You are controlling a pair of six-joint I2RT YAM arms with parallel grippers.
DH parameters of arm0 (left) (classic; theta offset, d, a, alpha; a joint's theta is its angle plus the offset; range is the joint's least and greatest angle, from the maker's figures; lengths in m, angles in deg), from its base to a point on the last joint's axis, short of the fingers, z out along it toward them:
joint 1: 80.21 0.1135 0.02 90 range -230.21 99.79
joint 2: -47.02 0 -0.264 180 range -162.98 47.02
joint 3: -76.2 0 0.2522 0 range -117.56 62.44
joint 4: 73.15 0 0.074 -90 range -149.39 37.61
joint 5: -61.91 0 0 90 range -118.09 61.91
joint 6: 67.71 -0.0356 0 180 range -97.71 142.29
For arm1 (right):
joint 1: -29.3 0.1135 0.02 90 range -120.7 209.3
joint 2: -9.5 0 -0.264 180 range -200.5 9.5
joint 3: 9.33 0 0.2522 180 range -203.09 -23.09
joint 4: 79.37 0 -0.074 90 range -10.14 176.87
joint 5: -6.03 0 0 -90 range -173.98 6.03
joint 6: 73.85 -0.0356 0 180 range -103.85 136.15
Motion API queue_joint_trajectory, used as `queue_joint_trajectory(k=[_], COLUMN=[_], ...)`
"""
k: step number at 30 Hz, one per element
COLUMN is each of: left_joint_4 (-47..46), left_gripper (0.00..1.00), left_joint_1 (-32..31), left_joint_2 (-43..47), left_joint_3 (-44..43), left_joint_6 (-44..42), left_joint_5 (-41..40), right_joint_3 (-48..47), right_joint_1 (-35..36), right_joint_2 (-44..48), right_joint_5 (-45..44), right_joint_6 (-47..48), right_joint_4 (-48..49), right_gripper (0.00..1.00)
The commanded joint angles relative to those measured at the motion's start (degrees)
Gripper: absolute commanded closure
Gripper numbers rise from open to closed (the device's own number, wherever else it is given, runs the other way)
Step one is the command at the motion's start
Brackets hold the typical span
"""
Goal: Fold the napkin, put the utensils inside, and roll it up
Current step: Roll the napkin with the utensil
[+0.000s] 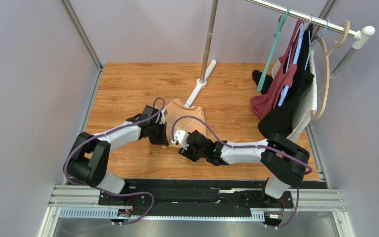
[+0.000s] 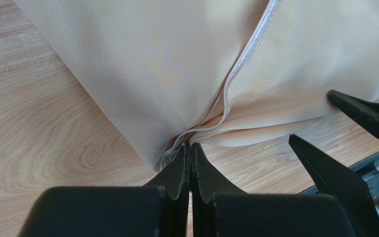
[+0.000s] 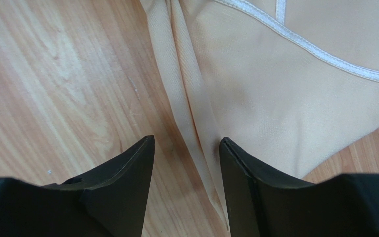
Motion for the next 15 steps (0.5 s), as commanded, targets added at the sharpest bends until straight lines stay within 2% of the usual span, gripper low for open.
queue_joint_trajectory(k=[1,7,13,15], left_joint_4=[0.6,0.7,0.5,0.5], left_gripper=[1.0,1.0,1.0,1.0], left_joint_1=[0.4,0.5,0.5,0.5], left_joint_2=[0.3,0.5,0.5,0.5], left_joint_3=[-2.1,-2.1,-2.1,-2.2], left_joint_6=[0.2,0.1,-0.3,-0.3], left_joint_5=[1.1,1.3,1.8,1.8], right_joint_3=[-1.3,-0.6,-2.0,-3.1], right_joint_1=[1.6,3.3,3.4,3.3], right_joint_2=[-3.2,-6.5,-8.0,-8.8], right_joint_5=[-13.3,-21.1,-15.0,-13.3], right_joint_6=[3.3,7.0,8.7,8.7], right_joint_4=[6.1,12.5,10.7,8.4], right_gripper=[0.46,0.47,0.48,0.53])
